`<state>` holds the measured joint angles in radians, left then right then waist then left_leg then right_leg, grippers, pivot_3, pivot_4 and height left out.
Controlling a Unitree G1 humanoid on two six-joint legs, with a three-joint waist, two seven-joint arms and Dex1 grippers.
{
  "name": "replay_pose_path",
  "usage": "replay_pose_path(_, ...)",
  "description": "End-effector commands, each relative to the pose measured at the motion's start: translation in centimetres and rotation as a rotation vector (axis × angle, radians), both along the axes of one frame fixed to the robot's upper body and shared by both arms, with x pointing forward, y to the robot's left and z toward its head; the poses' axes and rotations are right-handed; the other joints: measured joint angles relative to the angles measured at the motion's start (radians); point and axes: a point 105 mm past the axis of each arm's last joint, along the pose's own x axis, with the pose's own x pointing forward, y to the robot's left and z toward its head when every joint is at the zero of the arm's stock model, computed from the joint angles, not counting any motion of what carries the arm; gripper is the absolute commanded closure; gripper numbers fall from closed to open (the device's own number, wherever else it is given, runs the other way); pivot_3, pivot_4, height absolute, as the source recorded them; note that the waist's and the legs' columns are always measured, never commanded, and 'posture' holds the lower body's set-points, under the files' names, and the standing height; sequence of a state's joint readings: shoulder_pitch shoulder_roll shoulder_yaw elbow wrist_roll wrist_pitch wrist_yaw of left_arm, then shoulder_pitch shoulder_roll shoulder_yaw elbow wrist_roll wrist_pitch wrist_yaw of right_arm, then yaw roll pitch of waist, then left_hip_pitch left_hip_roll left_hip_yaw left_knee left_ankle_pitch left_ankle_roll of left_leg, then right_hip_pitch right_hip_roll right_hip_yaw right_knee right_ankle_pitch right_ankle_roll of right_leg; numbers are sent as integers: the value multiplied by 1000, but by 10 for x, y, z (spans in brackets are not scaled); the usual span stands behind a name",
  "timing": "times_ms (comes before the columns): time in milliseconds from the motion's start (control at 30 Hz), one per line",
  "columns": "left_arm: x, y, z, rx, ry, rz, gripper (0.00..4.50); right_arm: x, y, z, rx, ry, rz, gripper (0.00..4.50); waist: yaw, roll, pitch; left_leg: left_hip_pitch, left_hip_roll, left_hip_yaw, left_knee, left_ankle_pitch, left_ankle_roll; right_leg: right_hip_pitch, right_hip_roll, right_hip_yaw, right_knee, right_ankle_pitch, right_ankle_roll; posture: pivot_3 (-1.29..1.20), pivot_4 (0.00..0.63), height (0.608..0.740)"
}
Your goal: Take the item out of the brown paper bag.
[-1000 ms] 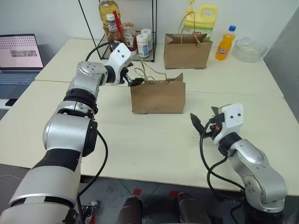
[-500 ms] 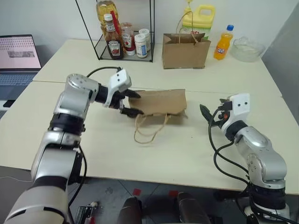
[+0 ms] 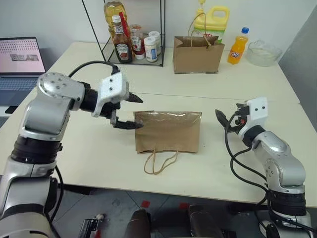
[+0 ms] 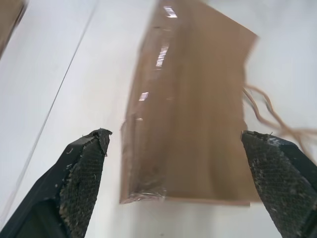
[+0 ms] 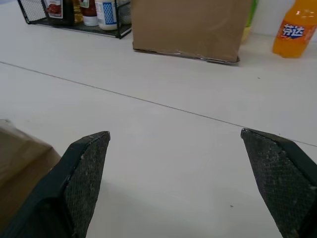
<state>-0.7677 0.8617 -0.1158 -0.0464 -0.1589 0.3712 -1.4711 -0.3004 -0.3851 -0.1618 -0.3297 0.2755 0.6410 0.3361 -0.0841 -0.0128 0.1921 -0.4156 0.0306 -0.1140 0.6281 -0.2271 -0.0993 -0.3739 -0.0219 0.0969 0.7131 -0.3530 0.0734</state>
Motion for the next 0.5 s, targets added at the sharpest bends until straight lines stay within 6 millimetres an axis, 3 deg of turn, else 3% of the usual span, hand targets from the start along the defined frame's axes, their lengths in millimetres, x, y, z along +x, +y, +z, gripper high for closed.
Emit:
replay_pose_path(33, -17, -14, -12, 63, -111, -193, 0, -10, 12, 12, -29, -30, 111, 50, 1, 0, 0, 0, 0, 0, 0, 0, 0, 0, 0, 0, 0, 0, 0, 0, 150, 740)
replay_pose_path(200, -26, -26, -38, 68, -133, -313, 0, -25, 23, 2, -76, 59, 263, 50, 3, 0, 0, 0, 0, 0, 1, 0, 0, 0, 0, 0, 0, 0, 0, 0, 150, 740)
replay_pose_path(500, -21, -37, -70, 59, -154, -370, 0, -82, 24, -32, -209, 341, 576, 50, 3, 0, 0, 0, 0, 0, 1, 0, 1, 1, 0, 0, -1, 0, 0, 0, 150, 740)
